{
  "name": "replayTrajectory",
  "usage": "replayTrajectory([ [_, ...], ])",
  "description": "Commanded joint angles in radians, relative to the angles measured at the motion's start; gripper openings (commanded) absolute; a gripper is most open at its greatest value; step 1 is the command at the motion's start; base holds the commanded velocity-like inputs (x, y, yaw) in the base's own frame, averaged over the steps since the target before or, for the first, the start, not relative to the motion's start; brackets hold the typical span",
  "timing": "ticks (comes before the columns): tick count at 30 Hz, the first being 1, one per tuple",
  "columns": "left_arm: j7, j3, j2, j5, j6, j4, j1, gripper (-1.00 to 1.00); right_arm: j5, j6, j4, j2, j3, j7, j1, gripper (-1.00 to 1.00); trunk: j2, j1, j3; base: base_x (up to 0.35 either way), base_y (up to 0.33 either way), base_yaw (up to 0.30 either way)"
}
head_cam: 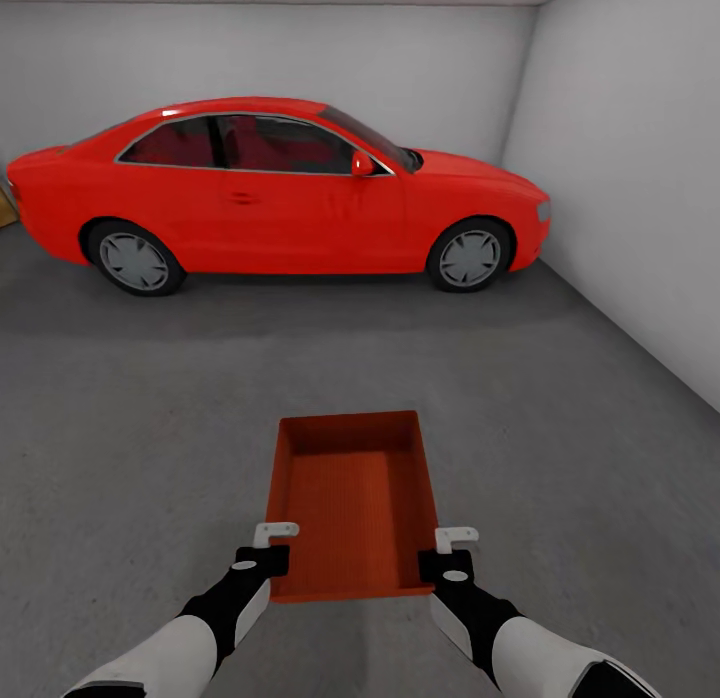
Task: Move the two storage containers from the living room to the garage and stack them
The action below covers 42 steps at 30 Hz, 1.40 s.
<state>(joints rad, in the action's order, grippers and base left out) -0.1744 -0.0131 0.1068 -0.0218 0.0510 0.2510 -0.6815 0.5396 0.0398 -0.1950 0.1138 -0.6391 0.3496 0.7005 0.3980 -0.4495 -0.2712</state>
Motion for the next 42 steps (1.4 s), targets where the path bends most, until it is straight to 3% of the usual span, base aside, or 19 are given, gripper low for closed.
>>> replayTrajectory([
  [1, 0.004, -0.025, -0.076, 0.037, 0.0, 0.007, -0.001, -1.0, 0.028, 0.002, 0.0, -0.052, 0.032, -0.054, 0.001, -1.0, 0.002, -0.001, -0.002, 0.0, 0.0, 0.0],
  [17, 0.004, -0.025, -0.077, 0.037, 0.0, 0.007, -0.001, -1.0, 0.028, 0.002, 0.0, -0.053, 0.032, -0.054, 0.001, -1.0, 0.002, -0.001, -0.002, 0.0, 0.0, -0.016],
  [42, 0.003, -0.025, -0.078, 0.037, 0.0, 0.007, -0.001, -1.0, 0.028, 0.002, 0.0, -0.052, 0.033, -0.054, 0.001, -1.0, 0.002, -0.001, -0.002, 0.0, 0.0, -0.28],
])
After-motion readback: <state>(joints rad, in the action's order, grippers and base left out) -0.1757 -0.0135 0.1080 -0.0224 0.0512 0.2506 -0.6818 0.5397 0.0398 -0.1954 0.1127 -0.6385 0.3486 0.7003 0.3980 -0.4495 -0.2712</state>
